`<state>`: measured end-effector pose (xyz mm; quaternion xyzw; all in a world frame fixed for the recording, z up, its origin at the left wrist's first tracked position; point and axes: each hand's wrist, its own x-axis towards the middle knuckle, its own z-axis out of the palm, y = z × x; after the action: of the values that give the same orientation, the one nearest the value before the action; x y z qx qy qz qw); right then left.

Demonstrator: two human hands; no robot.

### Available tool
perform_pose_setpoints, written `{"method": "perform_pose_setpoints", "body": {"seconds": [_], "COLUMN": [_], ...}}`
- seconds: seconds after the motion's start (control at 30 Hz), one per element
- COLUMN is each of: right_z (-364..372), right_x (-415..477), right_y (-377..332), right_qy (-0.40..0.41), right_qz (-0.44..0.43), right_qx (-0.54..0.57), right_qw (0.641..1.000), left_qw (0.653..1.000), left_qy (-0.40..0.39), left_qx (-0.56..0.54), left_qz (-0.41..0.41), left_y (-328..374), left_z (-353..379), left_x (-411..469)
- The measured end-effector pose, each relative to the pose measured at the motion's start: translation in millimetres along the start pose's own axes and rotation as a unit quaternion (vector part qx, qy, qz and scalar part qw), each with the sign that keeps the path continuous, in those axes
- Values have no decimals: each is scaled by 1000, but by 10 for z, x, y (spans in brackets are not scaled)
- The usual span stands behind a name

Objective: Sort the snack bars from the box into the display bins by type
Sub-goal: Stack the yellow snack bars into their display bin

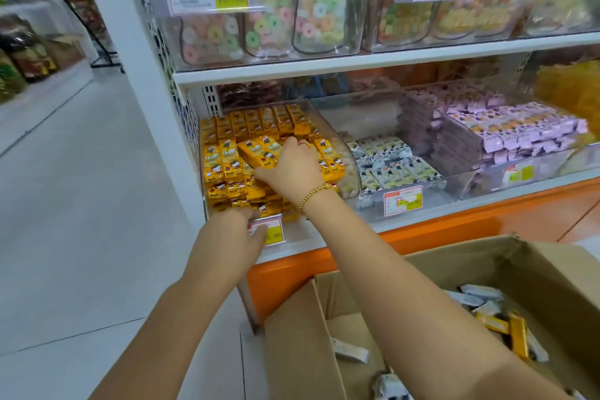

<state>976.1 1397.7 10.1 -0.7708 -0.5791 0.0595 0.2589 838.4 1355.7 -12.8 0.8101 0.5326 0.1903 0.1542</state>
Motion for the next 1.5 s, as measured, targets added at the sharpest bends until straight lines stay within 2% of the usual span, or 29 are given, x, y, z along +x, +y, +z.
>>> {"method": "perform_pose_setpoints", "body": {"seconds": [0.13, 0.2, 0.27, 0.33, 0.4, 0.43, 0.57, 0.63, 0.7, 0.77, 0.83, 0.9, 1.0, 1.1, 1.17, 1.27, 1.37, 1.5], "right_z": [50, 42, -9, -102, -165, -179, 142, 479, 828, 1110, 1331, 1539, 1698, 1810, 1881, 1987, 2017, 1838], "right_x": [-14, -52, -164, -380, -677, -843, -1470, -1803, -2167, -2505, -2788, -3019, -3139, -3094, -3060, -3096, -3136, -3111], "right_y": [-31, 35, 178, 404, 738, 928, 1833, 2301, 2696, 2938, 3031, 3078, 3032, 2912, 2828, 2746, 2733, 2865], "right_qy": [-55, -69, -39, 28, 51, 34, -110, -231, -343, -444, -535, -581, -588, -585, -589, -578, -574, -575], "right_qz": [22, 11, -14, -57, -88, -96, -53, 6, 58, 103, 100, 54, 28, 76, 90, 91, 50, 45], "right_qx": [184, 213, 231, 264, 257, 243, 121, 66, 57, 68, 50, 20, 29, 126, 144, 134, 83, 69], "right_qw": [981, 975, 972, 962, 961, 965, 985, 971, 936, 888, 837, 812, 808, 798, 790, 800, 813, 814], "left_qw": [999, 999, 998, 997, 997, 996, 978, 955, 923, 900, 887, 883, 884, 885, 886, 886, 886, 886], "left_qy": [-12, 2, 36, 42, 5, -28, -199, -298, -384, -429, -451, -459, -460, -456, -455, -454, -452, -454], "left_qx": [17, 27, 4, -39, -45, -40, -23, -11, 1, 23, 48, 58, 27, 23, 30, 35, 41, 45], "left_qz": [27, 32, 45, 54, 69, 68, 54, 16, -33, -70, -86, -81, -77, -85, -85, -90, -91, -88], "left_y": [-59, -52, -1, 70, 116, 137, 222, 251, 245, 213, 158, 108, 59, 67, 91, 122, 128, 128], "left_z": [-3, -15, -19, 9, 148, 259, 897, 1222, 1487, 1674, 1806, 1877, 1939, 1947, 1954, 1955, 1951, 1942], "left_x": [-59, -128, -215, -302, -370, -405, -662, -881, -1102, -1258, -1322, -1310, -1270, -1261, -1252, -1238, -1243, -1242]}}
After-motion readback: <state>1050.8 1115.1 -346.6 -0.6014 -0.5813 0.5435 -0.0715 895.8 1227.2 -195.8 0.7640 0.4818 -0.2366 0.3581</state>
